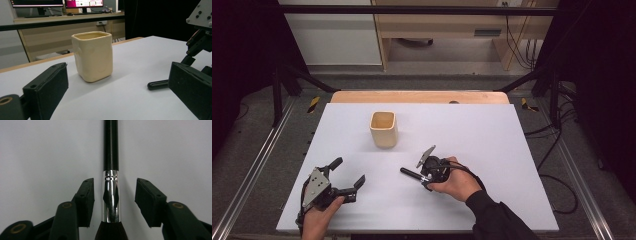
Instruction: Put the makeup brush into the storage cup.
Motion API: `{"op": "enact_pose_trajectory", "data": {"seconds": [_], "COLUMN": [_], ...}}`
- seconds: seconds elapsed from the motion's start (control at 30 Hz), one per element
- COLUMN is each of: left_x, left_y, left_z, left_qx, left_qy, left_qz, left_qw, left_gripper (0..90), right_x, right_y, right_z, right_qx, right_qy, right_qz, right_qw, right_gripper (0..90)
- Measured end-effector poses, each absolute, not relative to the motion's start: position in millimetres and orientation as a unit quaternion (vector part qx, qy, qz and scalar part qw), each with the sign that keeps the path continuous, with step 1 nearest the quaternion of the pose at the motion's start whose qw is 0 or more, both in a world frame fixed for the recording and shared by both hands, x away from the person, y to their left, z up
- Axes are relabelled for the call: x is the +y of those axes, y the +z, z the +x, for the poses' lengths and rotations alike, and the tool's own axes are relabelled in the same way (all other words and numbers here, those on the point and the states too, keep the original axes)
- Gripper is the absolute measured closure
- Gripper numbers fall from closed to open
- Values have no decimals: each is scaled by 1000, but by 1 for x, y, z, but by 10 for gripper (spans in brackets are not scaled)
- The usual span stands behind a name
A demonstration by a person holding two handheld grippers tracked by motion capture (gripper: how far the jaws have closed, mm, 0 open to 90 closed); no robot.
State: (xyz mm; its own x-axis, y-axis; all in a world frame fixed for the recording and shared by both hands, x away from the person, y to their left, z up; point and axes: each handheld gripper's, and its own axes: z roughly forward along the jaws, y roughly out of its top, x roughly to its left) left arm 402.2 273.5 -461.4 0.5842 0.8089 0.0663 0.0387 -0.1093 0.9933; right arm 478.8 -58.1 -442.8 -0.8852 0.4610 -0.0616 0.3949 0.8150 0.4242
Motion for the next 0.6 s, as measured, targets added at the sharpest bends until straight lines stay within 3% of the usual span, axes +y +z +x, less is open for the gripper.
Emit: {"op": "enact_pose_trajectory", "data": {"seconds": [0.47, 0.6], "left_x": [271, 270], "left_y": [-461, -460], "left_z": [401, 400], "left_qx": [311, 308], "left_qy": [325, 324], "left_qz": [672, 673], "left_qw": [588, 589], "left_gripper": [28, 29], "right_x": [-55, -55], "right_y": [-449, -449], "right_z": [480, 482], "right_qx": [954, 955], "right_qy": [184, 183], "right_qz": [227, 222], "right_qw": [70, 69], "right_gripper": [702, 708]}}
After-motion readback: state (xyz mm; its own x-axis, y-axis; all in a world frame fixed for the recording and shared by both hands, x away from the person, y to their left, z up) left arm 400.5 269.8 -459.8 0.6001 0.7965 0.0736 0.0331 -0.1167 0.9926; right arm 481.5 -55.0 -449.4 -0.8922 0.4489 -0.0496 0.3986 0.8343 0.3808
